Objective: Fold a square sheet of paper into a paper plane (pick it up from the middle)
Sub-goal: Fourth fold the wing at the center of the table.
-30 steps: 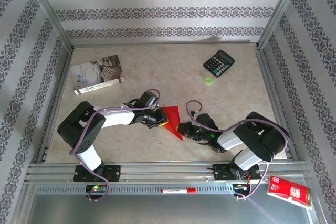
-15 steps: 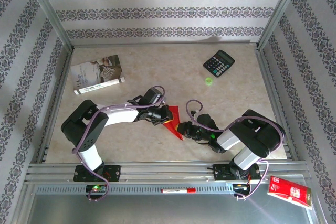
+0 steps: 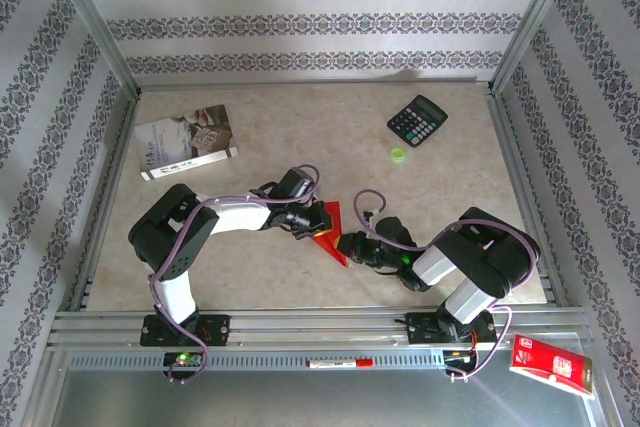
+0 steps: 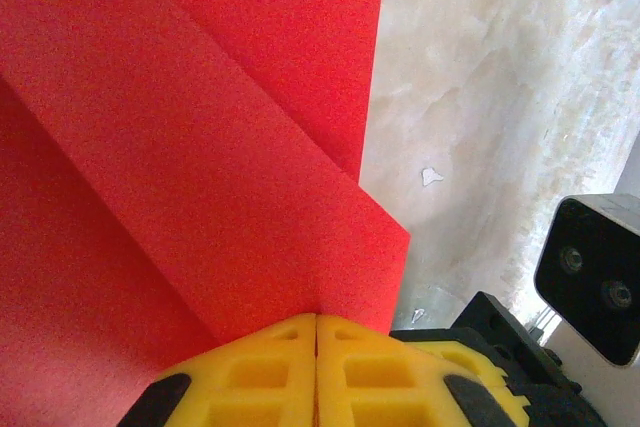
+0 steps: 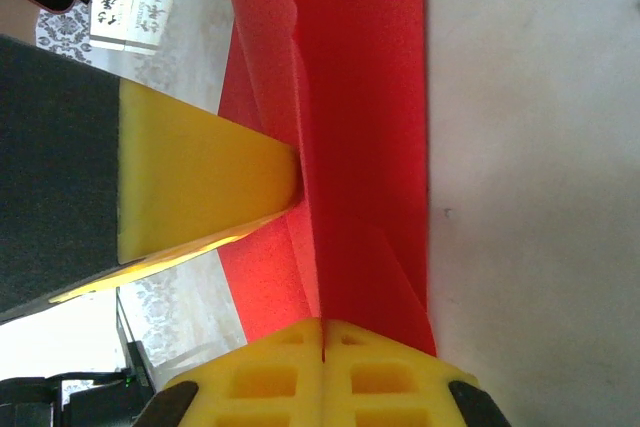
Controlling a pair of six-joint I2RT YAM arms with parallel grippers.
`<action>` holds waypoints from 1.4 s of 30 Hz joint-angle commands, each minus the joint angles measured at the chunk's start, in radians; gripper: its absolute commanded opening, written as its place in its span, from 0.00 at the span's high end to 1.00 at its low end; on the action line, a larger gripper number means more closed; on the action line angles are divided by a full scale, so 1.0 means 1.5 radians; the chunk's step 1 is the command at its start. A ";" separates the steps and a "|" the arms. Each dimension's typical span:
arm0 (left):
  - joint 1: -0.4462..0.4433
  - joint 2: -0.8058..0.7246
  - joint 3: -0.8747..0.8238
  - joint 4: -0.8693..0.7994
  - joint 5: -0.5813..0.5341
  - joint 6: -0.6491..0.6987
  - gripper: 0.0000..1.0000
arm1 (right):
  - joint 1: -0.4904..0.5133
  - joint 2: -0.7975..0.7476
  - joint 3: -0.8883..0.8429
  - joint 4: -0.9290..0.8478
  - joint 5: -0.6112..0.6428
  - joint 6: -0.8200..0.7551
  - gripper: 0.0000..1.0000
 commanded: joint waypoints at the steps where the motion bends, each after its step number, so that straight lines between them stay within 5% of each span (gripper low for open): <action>1: -0.007 0.016 0.016 0.014 0.005 0.018 0.93 | -0.005 0.028 -0.015 -0.062 0.034 0.001 0.98; 24: -0.002 0.047 0.014 0.007 0.000 0.031 0.92 | -0.006 0.034 -0.018 -0.066 0.035 0.008 0.93; 42: -0.002 0.056 -0.003 -0.002 -0.009 0.046 0.92 | 0.002 -0.085 -0.036 -0.167 0.042 -0.003 0.88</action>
